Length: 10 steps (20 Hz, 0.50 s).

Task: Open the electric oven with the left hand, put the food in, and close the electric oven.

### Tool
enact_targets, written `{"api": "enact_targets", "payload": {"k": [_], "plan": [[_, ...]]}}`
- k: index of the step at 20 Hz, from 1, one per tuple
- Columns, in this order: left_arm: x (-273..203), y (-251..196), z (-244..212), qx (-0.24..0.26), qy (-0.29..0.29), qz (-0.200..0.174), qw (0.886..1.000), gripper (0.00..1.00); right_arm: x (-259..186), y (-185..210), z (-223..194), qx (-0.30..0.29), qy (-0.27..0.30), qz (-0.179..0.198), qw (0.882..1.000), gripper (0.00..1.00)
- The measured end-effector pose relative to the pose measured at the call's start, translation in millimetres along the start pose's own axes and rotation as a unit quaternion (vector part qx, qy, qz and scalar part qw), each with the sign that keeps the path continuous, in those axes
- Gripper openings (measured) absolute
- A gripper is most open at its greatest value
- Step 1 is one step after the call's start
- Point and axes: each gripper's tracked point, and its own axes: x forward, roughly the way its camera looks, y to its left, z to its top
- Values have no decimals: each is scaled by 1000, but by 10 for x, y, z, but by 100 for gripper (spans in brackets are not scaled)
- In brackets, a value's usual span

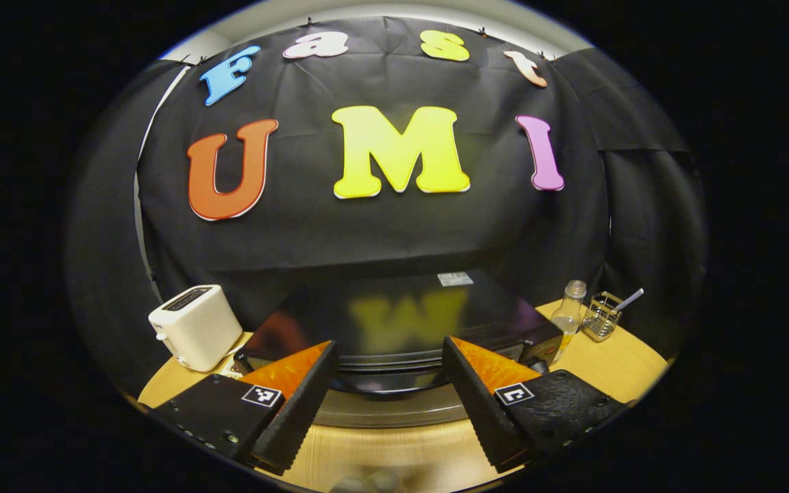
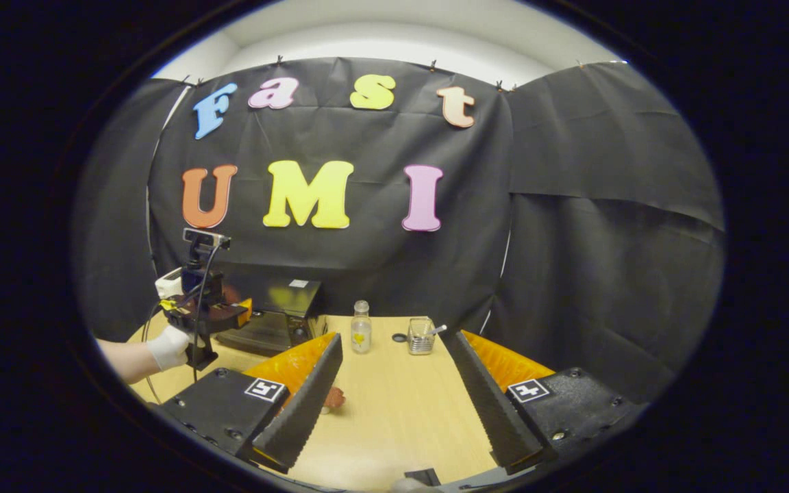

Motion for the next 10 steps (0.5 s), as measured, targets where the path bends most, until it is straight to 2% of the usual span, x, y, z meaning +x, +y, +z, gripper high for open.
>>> {"api": "enact_targets", "payload": {"k": [2,10], "plan": [[36,-7,16,-7,-9,-1,1000,98,36,-26,2,0,2,2,1000,100],[-30,-11,-63,-15,13,5,1000,98,94,-11,-46,2,12,20,1000,100]]}}
